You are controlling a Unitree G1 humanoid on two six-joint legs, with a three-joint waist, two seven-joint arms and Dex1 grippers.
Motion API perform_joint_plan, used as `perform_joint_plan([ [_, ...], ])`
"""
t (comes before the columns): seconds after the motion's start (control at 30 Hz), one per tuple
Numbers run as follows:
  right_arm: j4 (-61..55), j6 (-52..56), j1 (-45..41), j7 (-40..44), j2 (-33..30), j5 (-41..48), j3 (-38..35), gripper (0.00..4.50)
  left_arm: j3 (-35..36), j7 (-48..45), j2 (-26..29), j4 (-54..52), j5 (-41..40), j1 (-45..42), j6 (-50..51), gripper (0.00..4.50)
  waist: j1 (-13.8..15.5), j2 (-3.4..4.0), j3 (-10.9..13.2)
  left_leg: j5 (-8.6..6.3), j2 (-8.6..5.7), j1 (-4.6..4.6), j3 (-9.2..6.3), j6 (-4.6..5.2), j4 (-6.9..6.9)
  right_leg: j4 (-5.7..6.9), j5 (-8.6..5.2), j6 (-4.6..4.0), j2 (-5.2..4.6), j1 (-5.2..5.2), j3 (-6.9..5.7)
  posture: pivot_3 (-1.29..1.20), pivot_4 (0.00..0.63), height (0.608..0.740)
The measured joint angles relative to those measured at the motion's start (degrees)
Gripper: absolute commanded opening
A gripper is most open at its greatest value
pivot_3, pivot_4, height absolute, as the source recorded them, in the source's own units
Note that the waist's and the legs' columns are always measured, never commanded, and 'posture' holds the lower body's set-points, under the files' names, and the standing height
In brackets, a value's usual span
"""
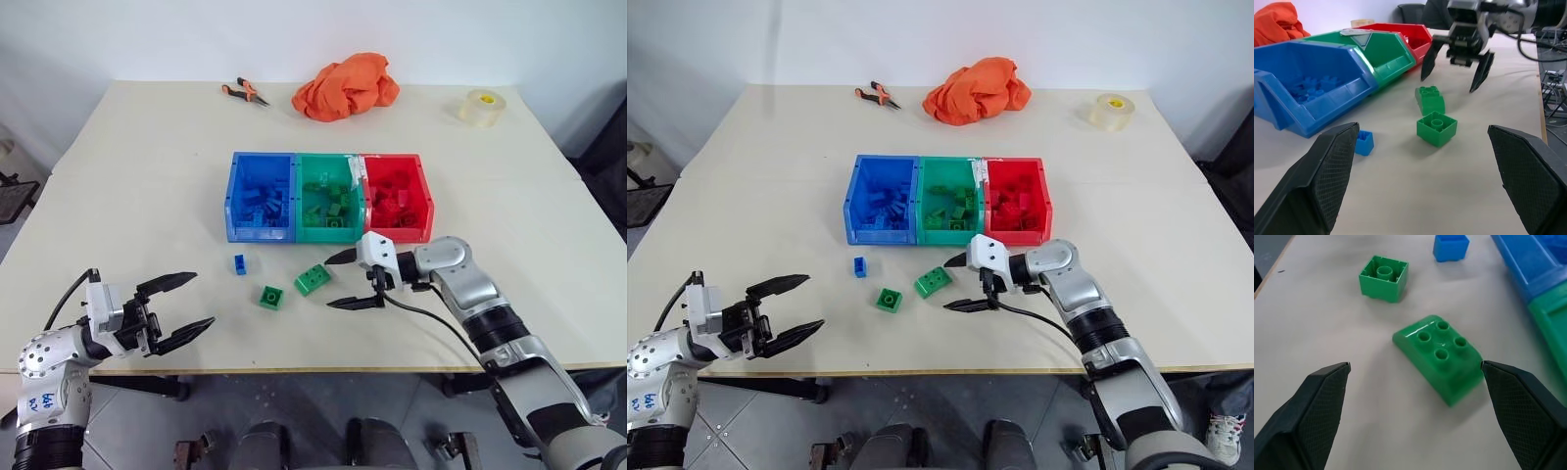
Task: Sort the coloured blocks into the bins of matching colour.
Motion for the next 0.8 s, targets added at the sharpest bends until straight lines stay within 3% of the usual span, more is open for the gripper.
perform_joint_plan([
  [0.37, 16.26, -7.97, -7.46, 1.53, 6.93, -4.52, 0.08, 4.47, 1.08, 2.44, -0.06, -3.81, -0.56, 4.18, 0.19, 4.5, -0.1, 0.03, 0.01, 0.01, 0.0, 0.01, -0.07, -0.02, -0.01, 0.05, -0.01, -0.02, -0.02, 0.01, 0.1, 0.0, 0.15, 0.74],
  [0.67, 17.1, -7.86, -8.18, 2.11, 7.52, -6.04, -0.21, 1.45, 1.06, 3.11, -0.06, -4.18, -0.71, 3.77, 0.18, 4.5, -0.17, 0.04, 0.02, 0.01, 0.0, 0.0, -0.1, -0.03, -0.01, 0.11, -0.01, -0.02, -0.02, -0.02, 0.12, 0.0, 0.15, 0.74],
  [0.8, 9.79, -5.35, -5.1, 1.96, 5.2, -4.7, -2.01, 1.45, 0.77, 3.15, -0.07, -3.98, -0.7, 2.82, 0.18, 4.5, 0.04, 0.04, 0.02, 0.0, -0.01, -0.01, -0.12, -0.03, -0.01, 0.1, -0.01, -0.02, -0.04, -0.01, 0.12, 0.0, 0.15, 0.74],
])
